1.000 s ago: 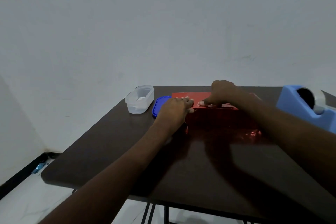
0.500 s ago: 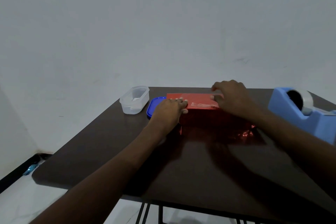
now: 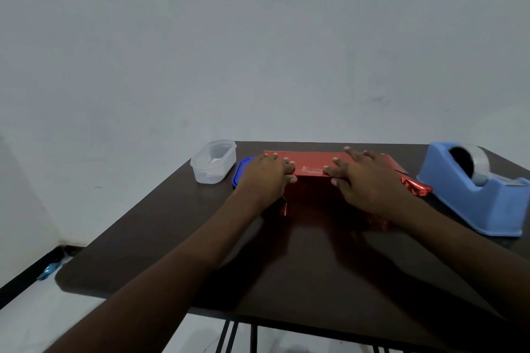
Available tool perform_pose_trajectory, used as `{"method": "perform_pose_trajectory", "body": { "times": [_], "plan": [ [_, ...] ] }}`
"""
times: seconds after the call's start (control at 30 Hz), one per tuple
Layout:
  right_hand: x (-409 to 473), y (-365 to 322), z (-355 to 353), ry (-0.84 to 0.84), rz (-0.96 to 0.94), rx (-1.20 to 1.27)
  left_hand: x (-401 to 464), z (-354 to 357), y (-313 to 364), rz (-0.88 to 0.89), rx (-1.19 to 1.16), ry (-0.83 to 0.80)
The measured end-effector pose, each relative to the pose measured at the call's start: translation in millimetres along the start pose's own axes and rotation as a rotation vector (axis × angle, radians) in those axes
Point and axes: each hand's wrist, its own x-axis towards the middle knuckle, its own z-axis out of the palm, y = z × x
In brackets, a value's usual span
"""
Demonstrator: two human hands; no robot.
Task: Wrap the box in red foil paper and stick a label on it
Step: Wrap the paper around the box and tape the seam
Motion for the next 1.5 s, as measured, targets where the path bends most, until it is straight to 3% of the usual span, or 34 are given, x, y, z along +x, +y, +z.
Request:
{"method": "perform_pose_trajectory", "body": {
  "times": [0.13,0.3,0.73,0.9,1.0,1.1,1.17,1.23,1.37,1.5],
  "plan": [
    [1.5,-2.9,8.5,0.027,0.01,0.036,0.9,-10.4,12.1,-0.016,0.038,0.022],
    [-0.8,-4.0,9.8,0.06,0.025,0.057,7.0,-11.5,47.9,0.1,-0.124,0.05],
    [-10.6,2.4,16.3,0.153,0.147,0.108,-1.6,-3.7,24.1,0.061,0.04,0.053],
    [-15.6,10.5,6.4,0.394,0.237,0.304,14.2,-20.6,39.9,-0.029,-0.081,0.267],
    [-24.2,6.7,-2.4,0.502,0.332,0.433,42.7,-30.7,44.3,-0.063,-0.194,0.286],
    [-31.3,0.8,-0.4,0.412,0.436,0.496,75.6,-27.7,51.3,-0.064,-0.323,0.047],
    [-34.8,0.4,2.0,0.225,0.491,0.645,93.3,-18.8,56.8,-0.078,-0.314,-0.195],
    [-35.2,3.7,0.0,0.026,0.608,0.902,103.1,-11.2,58.6,-0.105,-0.275,-0.314],
    [-22.6,24.7,0.5,-0.043,0.774,1.075,107.2,-8.7,45.0,-0.225,-0.399,-0.221],
    [-1.6,44.9,5.2,-0.03,0.836,1.104,92.5,-9.1,32.0,-0.361,-0.868,-0.269]
  ]
}}
